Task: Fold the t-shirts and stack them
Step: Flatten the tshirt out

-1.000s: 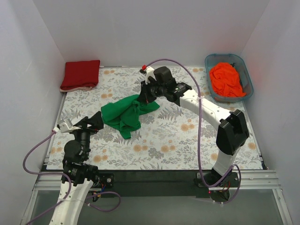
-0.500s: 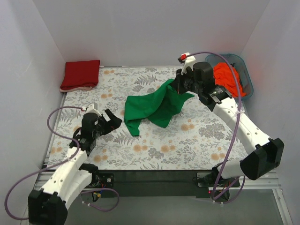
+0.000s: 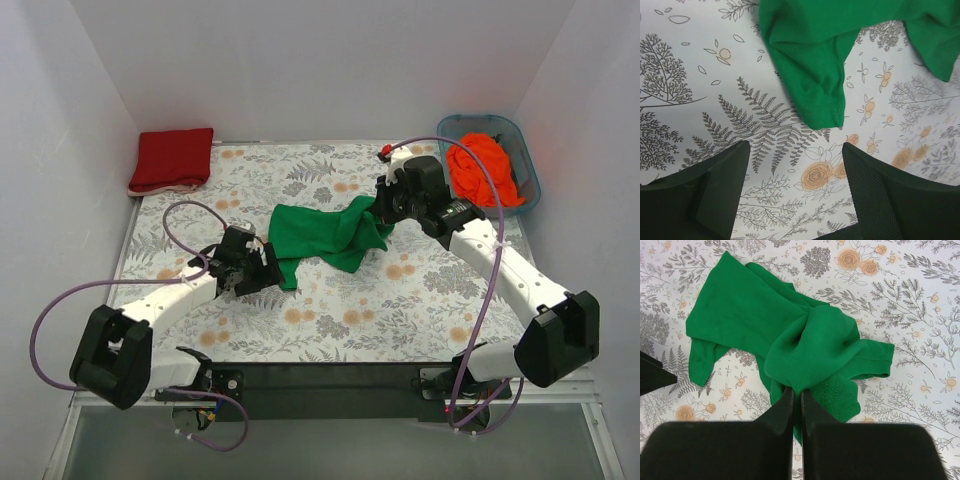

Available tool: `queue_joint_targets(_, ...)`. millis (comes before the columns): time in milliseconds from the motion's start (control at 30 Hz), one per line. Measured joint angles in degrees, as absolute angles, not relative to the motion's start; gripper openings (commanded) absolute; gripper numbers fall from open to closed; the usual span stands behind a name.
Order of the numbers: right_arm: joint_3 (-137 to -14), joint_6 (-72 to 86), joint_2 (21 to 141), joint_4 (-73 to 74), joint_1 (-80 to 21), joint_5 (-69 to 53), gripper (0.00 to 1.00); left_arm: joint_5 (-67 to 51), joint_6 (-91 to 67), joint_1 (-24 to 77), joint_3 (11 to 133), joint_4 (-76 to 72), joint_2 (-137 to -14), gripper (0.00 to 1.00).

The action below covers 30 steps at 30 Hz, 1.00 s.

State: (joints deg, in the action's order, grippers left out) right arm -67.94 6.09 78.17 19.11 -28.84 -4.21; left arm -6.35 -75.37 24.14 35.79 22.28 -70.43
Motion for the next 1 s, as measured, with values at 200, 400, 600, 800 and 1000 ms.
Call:
queue_joint_targets(200, -66.8, 6.7, 77.0, 18.5, -28.8, -4.5, 0.01, -1.5, -74.8, 27.9, 39.2, 23.5, -76.8, 0.66)
queue_joint_targets(400, -65.5, 7.3, 76.4, 18.0, -28.6, -4.5, 0.01, 3.0, -74.8, 32.2, 43.3, 23.6, -82.6, 0.60)
queue_joint_targets(600, -63.9, 7.4, 75.7, 17.8, -28.6, -4.6, 0.01, 9.8, -74.8, 37.8, 47.4, 25.3, -85.3, 0.53)
queue_joint_targets(800, -63.1, 7.4, 75.4, 17.8, -28.6, -4.6, 0.01, 14.2, -74.6, 41.2, 50.2, 26.1, -88.1, 0.45)
queue_joint_targets(1000, -62.9, 7.6, 75.3, 17.8, -28.6, -4.6, 0.01, 17.4, -74.2, 42.2, 51.6, 26.5, -92.6, 0.30)
